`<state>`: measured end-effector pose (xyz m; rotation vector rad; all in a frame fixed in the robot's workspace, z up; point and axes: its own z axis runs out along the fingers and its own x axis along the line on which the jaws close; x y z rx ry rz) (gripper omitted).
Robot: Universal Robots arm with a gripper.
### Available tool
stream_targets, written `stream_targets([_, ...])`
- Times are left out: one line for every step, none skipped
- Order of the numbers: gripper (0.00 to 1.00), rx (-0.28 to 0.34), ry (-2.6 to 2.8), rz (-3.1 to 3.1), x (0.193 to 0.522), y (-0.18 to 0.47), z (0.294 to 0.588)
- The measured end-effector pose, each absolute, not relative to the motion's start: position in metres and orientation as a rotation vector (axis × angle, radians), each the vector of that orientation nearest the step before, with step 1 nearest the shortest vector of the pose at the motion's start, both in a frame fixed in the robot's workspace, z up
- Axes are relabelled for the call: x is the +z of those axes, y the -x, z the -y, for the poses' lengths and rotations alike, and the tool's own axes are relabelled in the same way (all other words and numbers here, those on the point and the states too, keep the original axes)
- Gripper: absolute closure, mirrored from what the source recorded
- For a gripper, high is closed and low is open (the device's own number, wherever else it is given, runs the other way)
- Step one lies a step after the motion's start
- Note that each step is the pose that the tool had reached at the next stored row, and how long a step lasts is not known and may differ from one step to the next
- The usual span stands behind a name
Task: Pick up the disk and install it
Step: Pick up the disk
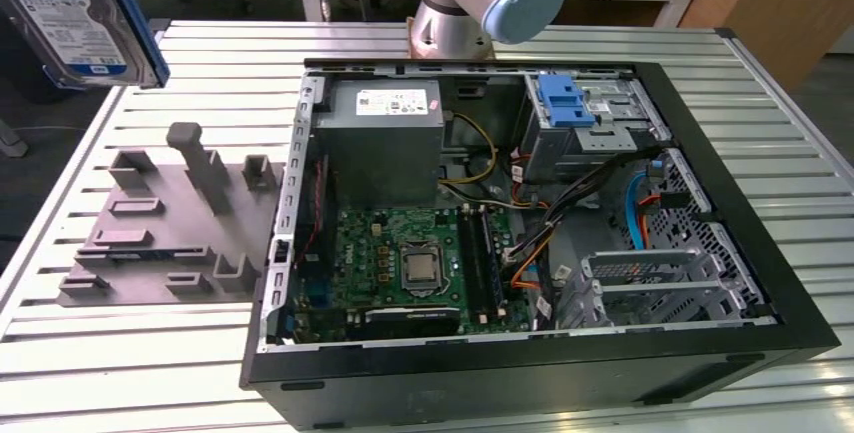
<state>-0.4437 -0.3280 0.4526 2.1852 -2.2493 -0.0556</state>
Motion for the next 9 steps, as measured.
stream_targets([0.64, -0.056, -2.185, 2.249, 0.455, 0.444, 0.328])
stream_targets([0.64, -0.056, -2.185, 2.249, 0.457, 0.444, 0.328])
stream_targets([0.64, -0.056, -2.185, 2.249, 0.459, 0.444, 0.328])
stream_targets([0.64, -0.056, -2.185, 2.249, 0.461, 0.444, 0.328])
stream_targets([0.64, -0.056, -2.185, 2.249, 0.463, 0.444, 0.328])
stream_targets([0.64, -0.056, -2.185, 2.249, 0.465, 0.444, 0.328])
stream_targets([0.64, -0.056, -2.185, 2.249, 0.467, 0.444, 0.328])
stream_targets([0.64, -0.056, -2.185, 2.249, 0.469, 0.444, 0.328])
stream_targets([0.64, -0.056, -2.185, 2.249, 0.471, 0.444, 0.328])
